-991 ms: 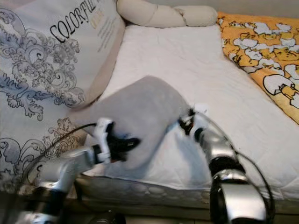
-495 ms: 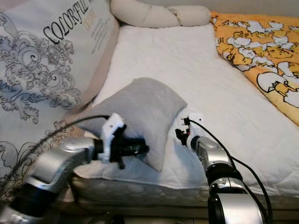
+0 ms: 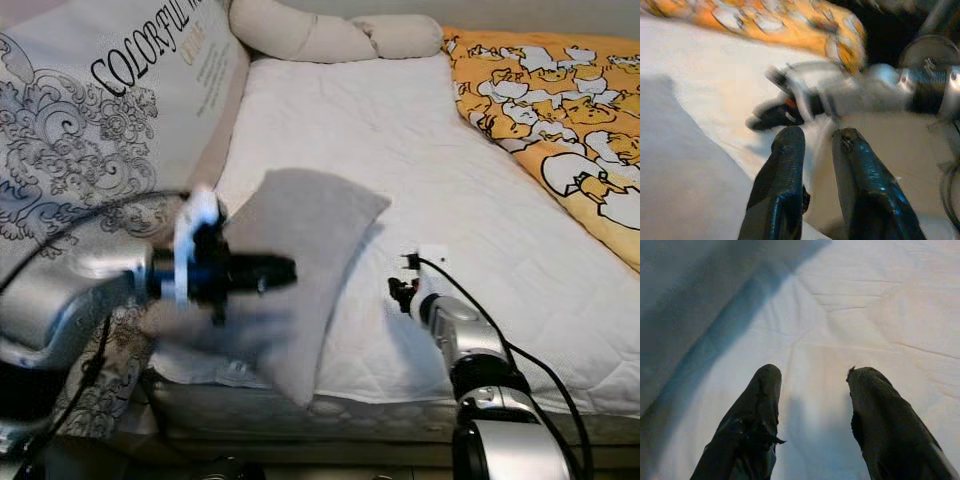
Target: Clean up the room
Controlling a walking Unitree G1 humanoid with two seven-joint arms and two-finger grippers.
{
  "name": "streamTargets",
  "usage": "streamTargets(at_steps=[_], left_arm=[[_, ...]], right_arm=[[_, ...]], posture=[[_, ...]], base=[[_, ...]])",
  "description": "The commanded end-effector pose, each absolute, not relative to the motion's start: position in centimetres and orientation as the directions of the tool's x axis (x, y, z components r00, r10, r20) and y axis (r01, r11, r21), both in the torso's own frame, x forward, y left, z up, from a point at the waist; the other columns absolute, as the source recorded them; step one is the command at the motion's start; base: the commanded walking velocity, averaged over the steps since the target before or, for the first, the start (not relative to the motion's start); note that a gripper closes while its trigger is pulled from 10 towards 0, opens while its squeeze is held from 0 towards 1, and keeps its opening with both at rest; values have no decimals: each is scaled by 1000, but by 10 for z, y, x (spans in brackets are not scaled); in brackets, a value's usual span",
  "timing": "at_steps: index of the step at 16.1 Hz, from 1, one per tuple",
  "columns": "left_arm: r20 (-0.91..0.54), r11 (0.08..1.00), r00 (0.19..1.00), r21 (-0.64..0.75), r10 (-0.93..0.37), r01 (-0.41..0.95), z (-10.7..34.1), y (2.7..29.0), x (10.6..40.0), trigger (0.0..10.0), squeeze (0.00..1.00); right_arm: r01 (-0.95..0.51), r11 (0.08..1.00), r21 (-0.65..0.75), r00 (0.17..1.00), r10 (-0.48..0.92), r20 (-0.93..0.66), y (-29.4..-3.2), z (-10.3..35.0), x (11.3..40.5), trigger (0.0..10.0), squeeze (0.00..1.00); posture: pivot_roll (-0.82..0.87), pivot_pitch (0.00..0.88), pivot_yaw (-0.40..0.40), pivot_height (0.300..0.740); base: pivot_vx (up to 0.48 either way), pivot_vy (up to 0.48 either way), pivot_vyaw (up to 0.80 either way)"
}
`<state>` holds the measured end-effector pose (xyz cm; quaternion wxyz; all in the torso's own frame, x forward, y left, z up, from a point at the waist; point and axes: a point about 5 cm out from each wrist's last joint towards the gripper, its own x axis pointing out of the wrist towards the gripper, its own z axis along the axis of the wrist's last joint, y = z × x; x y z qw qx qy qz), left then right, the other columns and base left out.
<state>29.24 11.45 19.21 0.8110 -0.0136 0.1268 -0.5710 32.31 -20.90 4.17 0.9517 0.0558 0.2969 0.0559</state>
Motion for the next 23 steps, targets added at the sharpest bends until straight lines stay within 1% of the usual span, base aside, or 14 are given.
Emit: streamTargets(at_steps=[1,2,5,6,8,10,12,13,14,15,17,21,22,23], left_arm=[[-185,541,514,-154,-838,827,189,130,319,10000,1000],[-183,645,620,-164,-763,746,182,142,336,10000,1000],[-231,803,769,-142,-596,579,161,173,361,10000,1000],[-266,842,799,-152,-539,517,149,183,366,10000,1000],[-298,873,821,-159,-487,461,136,191,369,10000,1000],[-306,935,887,-185,-347,302,121,207,371,10000,1000],[-312,942,911,-282,-268,180,110,215,369,10000,1000],[-313,935,911,-311,-269,169,108,215,369,10000,1000],[-343,918,895,-368,-284,150,97,213,364,10000,314],[-367,880,866,-449,-339,154,85,205,357,10000,0],[-336,751,784,-617,-523,236,73,179,349,10000,0],[-267,581,656,-748,-706,321,70,150,340,10000,0],[-273,565,613,-747,-741,350,68,145,337,10000,212],[-291,566,578,-732,-763,379,66,141,334,10000,1000]], right_arm=[[-53,969,242,847,171,-503,-210,49,325,10000,1000],[-58,934,352,869,221,-443,-209,55,325,10000,1000],[-63,801,595,899,305,-315,-208,63,322,10000,1000],[-72,743,665,893,345,-289,-202,60,318,10000,1000],[-81,689,720,875,395,-279,-194,55,312,10000,1000],[-85,629,773,840,463,-284,-178,47,302,10000,1000],[-72,583,810,829,486,-276,-171,45,300,10000,1000],[-68,575,815,828,489,-276,-170,45,299,10000,1000],[-62,555,829,827,494,-268,-167,45,300,10000,1000],[-64,539,840,824,503,-261,-164,46,300,10000,1000],[-60,525,849,815,517,-262,-160,45,299,10000,1000],[-27,523,852,798,524,-297,-157,38,296,10000,1000],[-10,529,849,789,525,-318,-155,35,295,10000,1000],[0,534,845,782,527,-333,-154,32,293,10000,12]], posture=[[-23,0,56,740],[-26,0,56,740],[-40,0,59,740],[-47,0,61,740],[-57,0,64,740],[-67,0,68,740],[-71,0,69,740],[-71,0,69,740],[-71,0,68,740],[-73,0,68,740],[-74,0,68,740],[-68,0,66,740],[-64,0,67,740],[-63,0,68,740]], base=[[0,0,0],[0,0,0],[0,0,0],[0,0,0],[0,0,0],[0,0,0],[0,0,0],[0,0,0],[0,0,0],[0,0,0],[0,0,0],[0,0,0],[0,0,0],[0,0,0]])
